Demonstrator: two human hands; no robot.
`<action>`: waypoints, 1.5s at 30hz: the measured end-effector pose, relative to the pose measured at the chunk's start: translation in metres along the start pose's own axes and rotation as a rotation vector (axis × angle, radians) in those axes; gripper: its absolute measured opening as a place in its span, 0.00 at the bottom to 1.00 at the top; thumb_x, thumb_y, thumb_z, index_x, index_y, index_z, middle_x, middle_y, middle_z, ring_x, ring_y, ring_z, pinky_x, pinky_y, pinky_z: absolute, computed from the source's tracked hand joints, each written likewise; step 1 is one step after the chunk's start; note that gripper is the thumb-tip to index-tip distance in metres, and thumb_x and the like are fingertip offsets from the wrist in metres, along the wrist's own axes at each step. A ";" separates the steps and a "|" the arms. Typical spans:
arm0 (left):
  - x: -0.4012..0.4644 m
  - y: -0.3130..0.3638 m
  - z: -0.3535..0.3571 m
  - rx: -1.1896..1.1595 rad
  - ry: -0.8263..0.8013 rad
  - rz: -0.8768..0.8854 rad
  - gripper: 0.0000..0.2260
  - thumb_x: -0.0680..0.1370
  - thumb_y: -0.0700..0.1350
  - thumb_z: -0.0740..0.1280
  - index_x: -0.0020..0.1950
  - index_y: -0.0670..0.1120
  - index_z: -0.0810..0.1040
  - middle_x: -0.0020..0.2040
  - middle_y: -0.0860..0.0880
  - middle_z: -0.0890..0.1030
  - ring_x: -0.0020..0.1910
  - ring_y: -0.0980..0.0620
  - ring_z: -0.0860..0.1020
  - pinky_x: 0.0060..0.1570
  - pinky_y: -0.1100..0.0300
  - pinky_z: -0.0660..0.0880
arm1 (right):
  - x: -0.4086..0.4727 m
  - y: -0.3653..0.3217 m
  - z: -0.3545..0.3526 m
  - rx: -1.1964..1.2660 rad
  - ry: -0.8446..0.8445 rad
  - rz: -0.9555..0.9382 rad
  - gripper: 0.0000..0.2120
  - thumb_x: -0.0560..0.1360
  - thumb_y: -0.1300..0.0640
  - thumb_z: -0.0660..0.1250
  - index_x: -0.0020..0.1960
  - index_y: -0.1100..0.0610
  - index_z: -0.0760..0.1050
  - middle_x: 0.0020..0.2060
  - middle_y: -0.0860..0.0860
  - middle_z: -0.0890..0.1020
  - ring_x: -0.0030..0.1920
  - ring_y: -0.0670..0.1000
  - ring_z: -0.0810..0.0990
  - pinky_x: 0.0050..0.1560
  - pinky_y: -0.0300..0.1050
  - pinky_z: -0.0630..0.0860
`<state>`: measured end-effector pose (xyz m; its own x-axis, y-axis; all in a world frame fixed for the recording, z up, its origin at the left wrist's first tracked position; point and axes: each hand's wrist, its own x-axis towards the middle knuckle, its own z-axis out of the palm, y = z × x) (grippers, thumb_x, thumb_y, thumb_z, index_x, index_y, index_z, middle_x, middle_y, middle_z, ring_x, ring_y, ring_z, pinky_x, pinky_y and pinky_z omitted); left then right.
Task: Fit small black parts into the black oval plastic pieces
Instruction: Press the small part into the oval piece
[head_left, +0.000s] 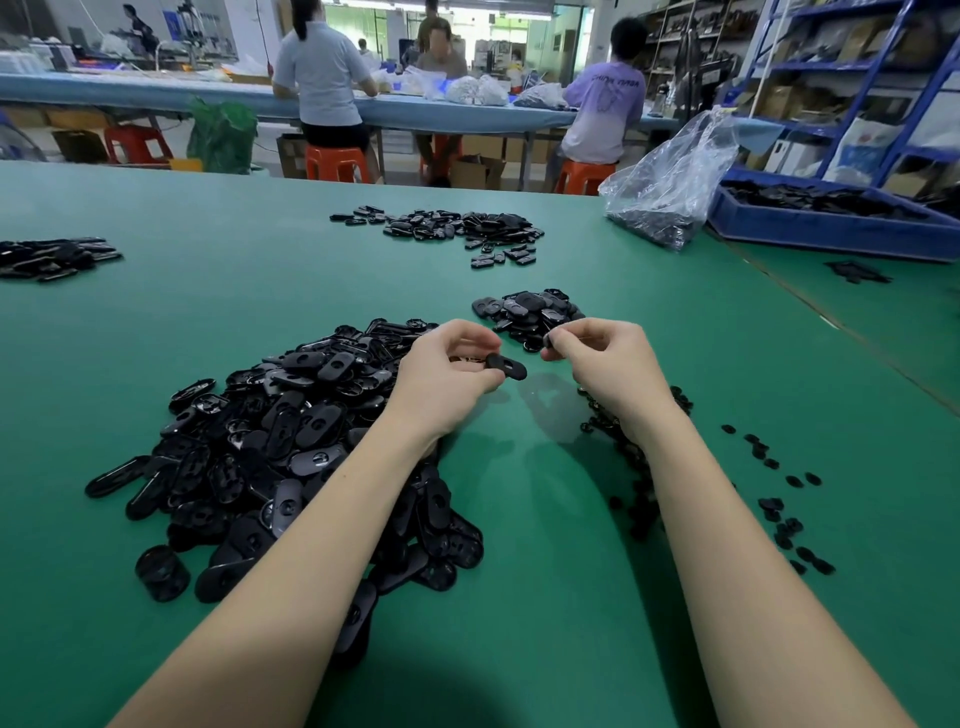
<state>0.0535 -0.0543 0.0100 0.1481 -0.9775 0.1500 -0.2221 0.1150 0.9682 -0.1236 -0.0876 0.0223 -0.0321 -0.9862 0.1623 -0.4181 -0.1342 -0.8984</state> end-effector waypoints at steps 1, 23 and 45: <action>0.000 0.000 0.000 -0.002 0.006 0.005 0.14 0.72 0.32 0.74 0.48 0.52 0.81 0.48 0.53 0.84 0.43 0.56 0.83 0.47 0.68 0.77 | -0.001 -0.003 0.000 0.044 -0.028 0.011 0.08 0.78 0.53 0.69 0.42 0.50 0.84 0.38 0.41 0.87 0.30 0.35 0.74 0.41 0.40 0.72; -0.003 0.002 0.003 0.087 0.010 0.112 0.12 0.72 0.32 0.73 0.49 0.48 0.81 0.48 0.51 0.85 0.44 0.56 0.85 0.50 0.65 0.79 | -0.004 -0.013 0.006 -0.029 -0.194 0.076 0.02 0.71 0.55 0.78 0.41 0.49 0.86 0.29 0.46 0.75 0.24 0.41 0.67 0.32 0.37 0.66; -0.003 0.008 -0.004 -0.078 -0.088 -0.008 0.12 0.73 0.32 0.74 0.49 0.48 0.82 0.49 0.48 0.85 0.42 0.59 0.83 0.39 0.73 0.74 | -0.007 -0.006 -0.004 0.051 -0.234 0.217 0.11 0.67 0.44 0.81 0.46 0.47 0.87 0.36 0.42 0.85 0.31 0.45 0.71 0.23 0.33 0.61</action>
<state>0.0554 -0.0502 0.0178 0.0634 -0.9898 0.1274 -0.1450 0.1171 0.9825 -0.1248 -0.0793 0.0281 0.0968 -0.9870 -0.1286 -0.3781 0.0830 -0.9220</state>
